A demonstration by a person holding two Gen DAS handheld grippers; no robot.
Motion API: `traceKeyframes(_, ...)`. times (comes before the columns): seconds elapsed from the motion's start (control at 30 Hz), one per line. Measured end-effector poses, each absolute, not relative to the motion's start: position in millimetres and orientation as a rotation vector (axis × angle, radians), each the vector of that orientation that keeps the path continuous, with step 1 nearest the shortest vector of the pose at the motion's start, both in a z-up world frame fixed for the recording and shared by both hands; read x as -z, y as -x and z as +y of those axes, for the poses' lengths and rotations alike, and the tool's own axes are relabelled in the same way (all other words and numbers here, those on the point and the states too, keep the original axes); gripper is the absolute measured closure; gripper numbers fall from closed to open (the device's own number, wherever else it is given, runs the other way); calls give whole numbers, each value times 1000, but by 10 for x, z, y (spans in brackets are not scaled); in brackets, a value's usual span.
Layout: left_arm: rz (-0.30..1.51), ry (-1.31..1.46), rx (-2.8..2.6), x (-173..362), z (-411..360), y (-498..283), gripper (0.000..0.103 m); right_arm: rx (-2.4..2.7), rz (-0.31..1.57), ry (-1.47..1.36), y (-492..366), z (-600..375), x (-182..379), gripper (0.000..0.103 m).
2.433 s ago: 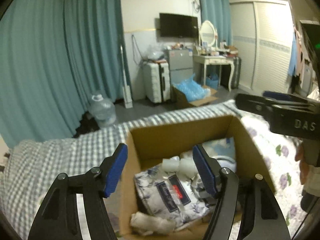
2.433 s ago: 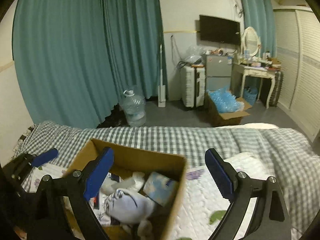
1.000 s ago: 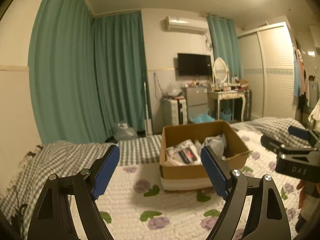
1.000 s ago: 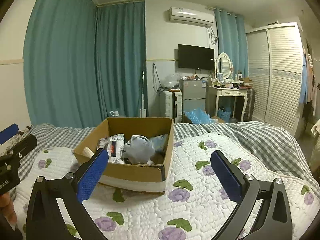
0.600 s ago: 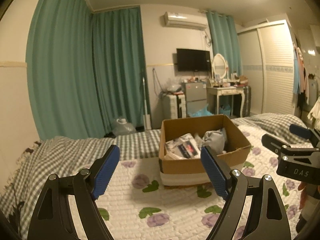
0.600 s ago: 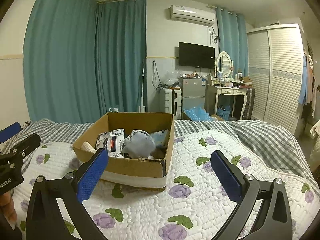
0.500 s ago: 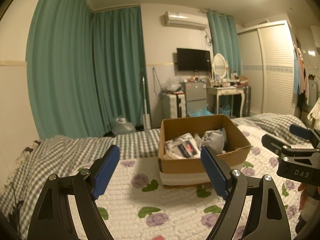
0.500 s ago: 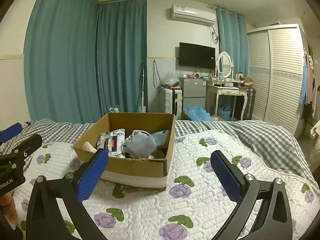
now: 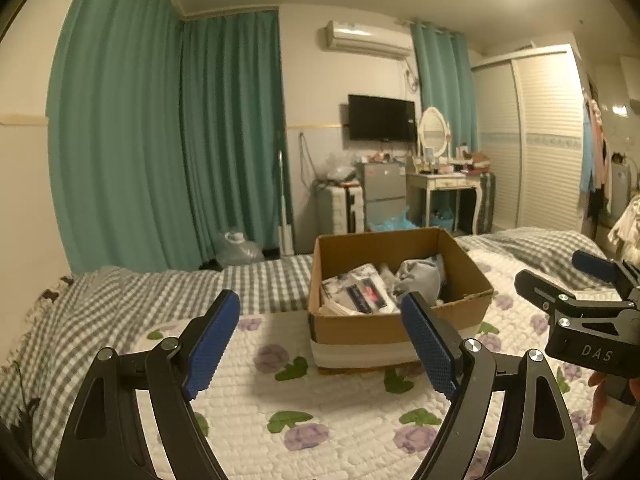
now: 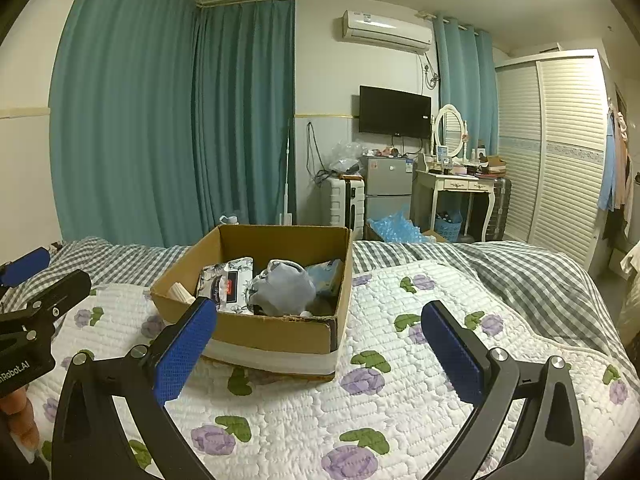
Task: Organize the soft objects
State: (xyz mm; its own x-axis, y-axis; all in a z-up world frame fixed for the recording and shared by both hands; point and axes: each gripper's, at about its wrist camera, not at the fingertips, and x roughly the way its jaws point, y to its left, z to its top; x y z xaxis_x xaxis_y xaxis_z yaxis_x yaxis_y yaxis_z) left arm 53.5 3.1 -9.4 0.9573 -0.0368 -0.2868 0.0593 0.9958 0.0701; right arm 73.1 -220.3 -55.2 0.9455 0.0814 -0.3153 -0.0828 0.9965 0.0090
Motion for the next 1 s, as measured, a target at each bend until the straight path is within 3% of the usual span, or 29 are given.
traceKeyframes(1.0, 296, -86, 48, 84, -15, -500, 19, -86, 321, 6, -736, -2184, 569, 0)
